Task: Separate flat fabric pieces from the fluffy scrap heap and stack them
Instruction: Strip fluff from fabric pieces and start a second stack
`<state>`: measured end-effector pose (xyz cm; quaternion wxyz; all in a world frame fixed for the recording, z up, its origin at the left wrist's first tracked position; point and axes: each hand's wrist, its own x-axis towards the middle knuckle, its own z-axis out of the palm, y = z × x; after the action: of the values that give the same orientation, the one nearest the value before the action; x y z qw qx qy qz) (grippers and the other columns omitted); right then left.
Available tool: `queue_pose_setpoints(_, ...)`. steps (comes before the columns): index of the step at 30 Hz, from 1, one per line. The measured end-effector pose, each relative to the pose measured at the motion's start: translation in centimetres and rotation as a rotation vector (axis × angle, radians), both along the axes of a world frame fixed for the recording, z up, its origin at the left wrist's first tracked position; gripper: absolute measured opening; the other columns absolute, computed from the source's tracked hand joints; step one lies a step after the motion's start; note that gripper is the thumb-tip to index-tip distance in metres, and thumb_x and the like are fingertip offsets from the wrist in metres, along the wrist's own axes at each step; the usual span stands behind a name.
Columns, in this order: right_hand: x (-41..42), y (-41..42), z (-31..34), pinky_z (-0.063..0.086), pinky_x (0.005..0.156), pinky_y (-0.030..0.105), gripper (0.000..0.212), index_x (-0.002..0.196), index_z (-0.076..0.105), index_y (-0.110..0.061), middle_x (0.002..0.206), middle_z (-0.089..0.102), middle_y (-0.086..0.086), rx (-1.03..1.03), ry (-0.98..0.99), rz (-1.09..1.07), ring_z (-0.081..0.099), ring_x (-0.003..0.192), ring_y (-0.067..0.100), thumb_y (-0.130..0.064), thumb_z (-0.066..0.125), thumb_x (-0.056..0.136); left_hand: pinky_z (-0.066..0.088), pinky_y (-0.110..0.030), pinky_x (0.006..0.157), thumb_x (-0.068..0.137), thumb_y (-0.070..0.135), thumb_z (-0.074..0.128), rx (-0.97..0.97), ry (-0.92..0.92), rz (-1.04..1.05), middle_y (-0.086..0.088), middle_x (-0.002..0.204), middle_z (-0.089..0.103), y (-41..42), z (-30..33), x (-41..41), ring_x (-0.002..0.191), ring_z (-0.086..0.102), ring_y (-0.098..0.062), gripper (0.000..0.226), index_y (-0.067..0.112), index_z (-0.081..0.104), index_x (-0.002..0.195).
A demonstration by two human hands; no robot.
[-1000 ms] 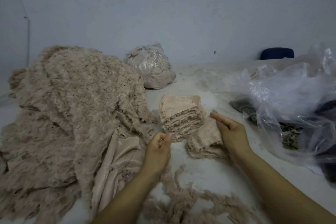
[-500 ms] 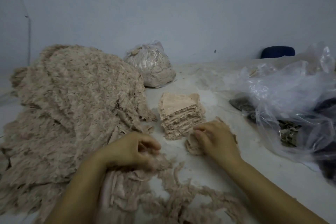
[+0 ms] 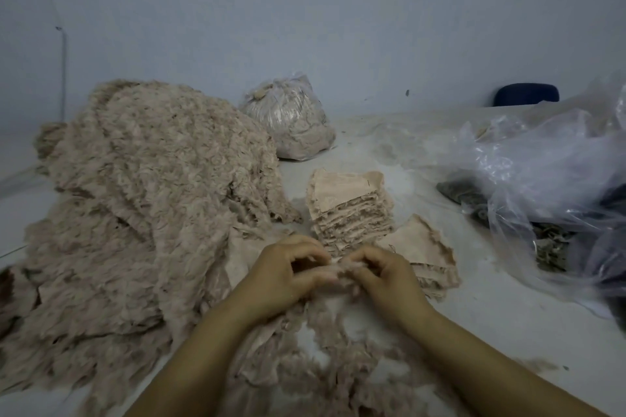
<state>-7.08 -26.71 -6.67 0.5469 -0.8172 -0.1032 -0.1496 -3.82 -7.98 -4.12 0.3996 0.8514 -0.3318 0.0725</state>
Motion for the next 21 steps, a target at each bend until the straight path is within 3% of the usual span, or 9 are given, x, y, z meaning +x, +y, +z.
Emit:
queue_pose_setpoints(2, 0.2, -0.9, 0.0, 0.046, 0.053, 0.014, 0.031, 0.075, 0.069, -0.019, 0.064, 0.065, -0.015, 0.089, -0.050, -0.052, 0.058, 0.050, 0.003, 0.008, 0.060, 0.087, 0.028, -0.006, 0.088, 0.067, 0.058, 0.075, 0.271, -0.004, 0.023, 0.034, 0.115, 0.042, 1.5, -0.3, 0.6, 0.104, 0.039, 0.012, 0.059, 0.042, 0.054, 0.119)
queue_pose_setpoints(4, 0.3, -1.6, -0.3, 0.049, 0.050, 0.018, 0.037, 0.076, 0.071, -0.019, 0.065, 0.066, -0.008, 0.202, -0.066, -0.036, 0.060, 0.051, 0.008, 0.014, 0.057, 0.086, 0.032, -0.007, 0.082, 0.077, 0.056, 0.067, 0.235, 0.108, 0.050, 0.034, 0.114, 0.045, 2.7, -0.3, 0.7, 0.096, 0.043, 0.017, 0.036, 0.047, 0.051, 0.108)
queue_pose_setpoints(6, 0.3, -1.6, -0.6, 0.053, 0.050, 0.021, 0.046, 0.074, 0.073, -0.023, 0.072, 0.068, -0.004, 0.235, -0.101, -0.024, 0.064, 0.054, 0.012, 0.017, 0.054, 0.086, 0.041, -0.018, 0.077, 0.093, 0.041, 0.051, 0.159, 0.054, 0.133, 0.019, 0.103, 0.061, 2.9, -0.2, 0.9, 0.087, 0.053, 0.009, 0.008, 0.038, 0.057, 0.098)
queue_pose_setpoints(10, 0.4, -1.0, -0.8, 0.057, 0.063, 0.024, 0.051, 0.077, 0.070, -0.029, 0.081, 0.067, -0.004, 0.104, -0.258, -0.082, 0.065, 0.069, 0.010, 0.019, 0.053, 0.084, 0.032, -0.033, 0.102, 0.095, 0.046, 0.046, 0.475, -0.063, 0.174, 0.008, 0.125, 0.057, 2.1, 0.3, 2.2, 0.115, 0.050, -0.012, 0.040, 0.022, 0.056, 0.125)
queue_pose_setpoints(12, 0.5, -1.4, -0.7, 0.054, 0.070, 0.021, 0.051, 0.075, 0.068, -0.031, 0.084, 0.066, -0.004, 0.014, -0.323, -0.094, 0.064, 0.077, 0.008, 0.017, 0.052, 0.081, 0.038, -0.033, 0.088, 0.094, 0.039, 0.052, 0.438, 0.009, 0.096, 0.005, 0.106, 0.063, 1.4, 0.9, 2.6, 0.098, 0.055, -0.013, 0.024, 0.020, 0.064, 0.102)
queue_pose_setpoints(14, 0.5, -1.6, -0.6, 0.049, 0.069, 0.018, 0.043, 0.067, 0.064, -0.029, 0.078, 0.065, -0.005, 0.071, -0.224, -0.056, 0.061, 0.076, 0.007, 0.010, 0.050, 0.078, 0.038, -0.029, 0.068, 0.094, 0.026, 0.056, 0.305, 0.106, -0.029, 0.011, 0.075, 0.054, 1.0, 1.4, 2.5, 0.071, 0.050, -0.002, 0.020, 0.027, 0.055, 0.074)
queue_pose_setpoints(17, 0.8, -1.4, 0.2, 0.049, 0.062, 0.022, 0.020, 0.080, 0.059, -0.014, 0.083, 0.068, 0.005, 0.433, 0.123, 0.011, 0.065, 0.070, 0.017, -0.001, 0.044, 0.086, 0.035, -0.022, 0.063, 0.093, 0.019, 0.058, 0.236, 0.163, -0.160, 0.007, 0.073, 0.052, 0.5, 1.0, 1.8, 0.065, 0.046, 0.000, 0.015, 0.017, 0.058, 0.079)
queue_pose_setpoints(19, 0.7, -1.3, 0.7, 0.051, 0.062, 0.023, 0.016, 0.094, 0.062, -0.017, 0.092, 0.069, 0.002, 0.376, 0.257, 0.078, 0.069, 0.073, 0.016, -0.027, 0.050, 0.096, 0.039, -0.021, 0.066, 0.092, 0.019, 0.060, 0.211, 0.154, -0.202, 0.005, 0.079, 0.056, 0.1, 0.7, 1.3, 0.071, 0.051, -0.002, 0.009, 0.014, 0.061, 0.085)
queue_pose_setpoints(21, 0.3, -1.0, 0.6, 0.050, 0.063, 0.017, 0.034, 0.097, 0.067, -0.024, 0.088, 0.071, -0.006, 0.172, 0.332, 0.196, 0.068, 0.075, 0.007, -0.055, 0.060, 0.085, 0.040, -0.015, 0.066, 0.090, 0.020, 0.062, 0.145, 0.168, -0.227, 0.017, 0.079, 0.058, -0.2, 0.5, 1.2, 0.072, 0.052, 0.003, 0.008, 0.026, 0.062, 0.086)
